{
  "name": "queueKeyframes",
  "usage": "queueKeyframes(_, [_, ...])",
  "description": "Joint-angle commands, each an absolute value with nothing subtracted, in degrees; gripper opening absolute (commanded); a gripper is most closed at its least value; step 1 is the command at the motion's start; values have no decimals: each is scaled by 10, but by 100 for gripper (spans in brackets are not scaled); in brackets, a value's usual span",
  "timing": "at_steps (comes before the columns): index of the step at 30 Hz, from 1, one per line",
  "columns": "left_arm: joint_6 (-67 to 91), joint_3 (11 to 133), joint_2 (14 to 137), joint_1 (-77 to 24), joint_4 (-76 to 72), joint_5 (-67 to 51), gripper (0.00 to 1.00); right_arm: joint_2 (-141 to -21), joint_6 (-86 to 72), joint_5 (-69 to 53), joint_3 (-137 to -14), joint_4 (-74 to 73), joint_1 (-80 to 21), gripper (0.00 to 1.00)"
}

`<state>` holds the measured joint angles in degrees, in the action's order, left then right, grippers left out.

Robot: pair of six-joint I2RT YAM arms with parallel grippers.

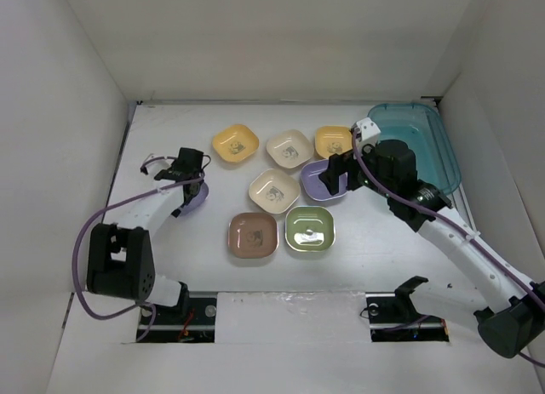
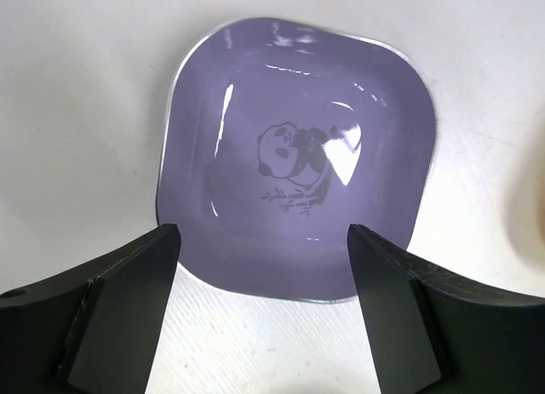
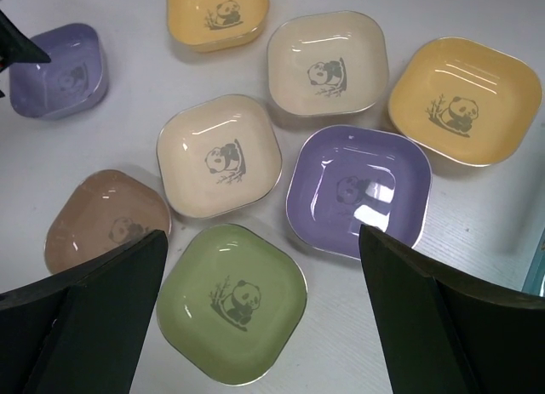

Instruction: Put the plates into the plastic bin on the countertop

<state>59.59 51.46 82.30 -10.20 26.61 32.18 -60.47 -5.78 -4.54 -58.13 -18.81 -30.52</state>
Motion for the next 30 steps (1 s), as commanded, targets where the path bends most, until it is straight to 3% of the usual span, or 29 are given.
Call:
queueKeyframes(1, [621,525,776,-104,317,348,78,-596,-51,-40,-587,-158,-316,100])
queueKeyframes(8, [633,497,752,-104,325,334,78,-596,-51,-40,-582,-153,-316,100])
queueKeyframes(11, [650,483,752,-115,330,325,71,-601,-51,-45,-582,-153,-316,100])
queueKeyframes(16, [668,429,719,-115,313,295,71,-601,-51,-45,-577,-147,-322,100])
queueKeyframes(22, [690,422,777,-115,286,301,62,-601,-56,-50,-566,-141,-322,100])
queueKeyframes(27, [711,443,845,-97,262,309,51,-596,-56,-50,-566,-141,-322,100])
queueKeyframes(30, [711,449,873,-97,251,301,30,-591,-56,-50,-566,-141,-322,100])
